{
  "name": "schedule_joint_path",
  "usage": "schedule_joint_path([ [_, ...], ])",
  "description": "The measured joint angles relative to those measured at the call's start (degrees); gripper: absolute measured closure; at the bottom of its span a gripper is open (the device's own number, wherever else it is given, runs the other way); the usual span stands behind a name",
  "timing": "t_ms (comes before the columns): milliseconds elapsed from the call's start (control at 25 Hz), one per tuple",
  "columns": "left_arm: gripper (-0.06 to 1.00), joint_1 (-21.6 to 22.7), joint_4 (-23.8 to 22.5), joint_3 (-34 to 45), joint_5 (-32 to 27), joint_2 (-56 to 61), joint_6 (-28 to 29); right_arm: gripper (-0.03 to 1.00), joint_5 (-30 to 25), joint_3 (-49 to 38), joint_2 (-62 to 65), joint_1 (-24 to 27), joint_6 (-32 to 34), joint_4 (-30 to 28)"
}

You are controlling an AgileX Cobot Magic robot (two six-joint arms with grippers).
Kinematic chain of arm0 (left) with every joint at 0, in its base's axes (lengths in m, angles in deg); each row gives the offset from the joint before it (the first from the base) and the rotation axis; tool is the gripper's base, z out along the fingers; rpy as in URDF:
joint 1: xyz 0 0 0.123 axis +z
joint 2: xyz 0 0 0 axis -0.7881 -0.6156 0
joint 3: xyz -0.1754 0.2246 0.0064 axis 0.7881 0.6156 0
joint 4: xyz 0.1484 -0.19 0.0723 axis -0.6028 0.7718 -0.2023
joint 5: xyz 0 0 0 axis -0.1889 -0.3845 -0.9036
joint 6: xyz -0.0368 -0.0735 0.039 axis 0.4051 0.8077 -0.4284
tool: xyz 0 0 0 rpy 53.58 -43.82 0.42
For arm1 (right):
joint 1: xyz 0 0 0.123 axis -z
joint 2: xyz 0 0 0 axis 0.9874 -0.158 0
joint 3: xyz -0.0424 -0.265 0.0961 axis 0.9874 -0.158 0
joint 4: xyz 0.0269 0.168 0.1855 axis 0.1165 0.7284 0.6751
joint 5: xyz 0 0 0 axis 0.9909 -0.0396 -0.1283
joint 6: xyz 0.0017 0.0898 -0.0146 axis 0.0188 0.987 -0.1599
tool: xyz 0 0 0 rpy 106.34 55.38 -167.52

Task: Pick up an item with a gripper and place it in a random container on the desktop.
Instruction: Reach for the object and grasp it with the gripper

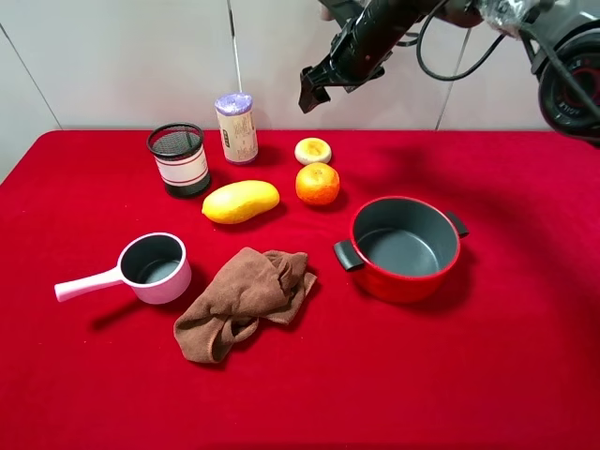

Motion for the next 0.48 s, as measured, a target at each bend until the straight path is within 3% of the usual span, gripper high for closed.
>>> schedule_joint_path([
  [480, -0.04, 0.0, 0.0, 0.0, 0.0, 0.0, 0.0, 0.27, 5.2, 0.0, -4.7, 0.0, 0.0, 0.0],
])
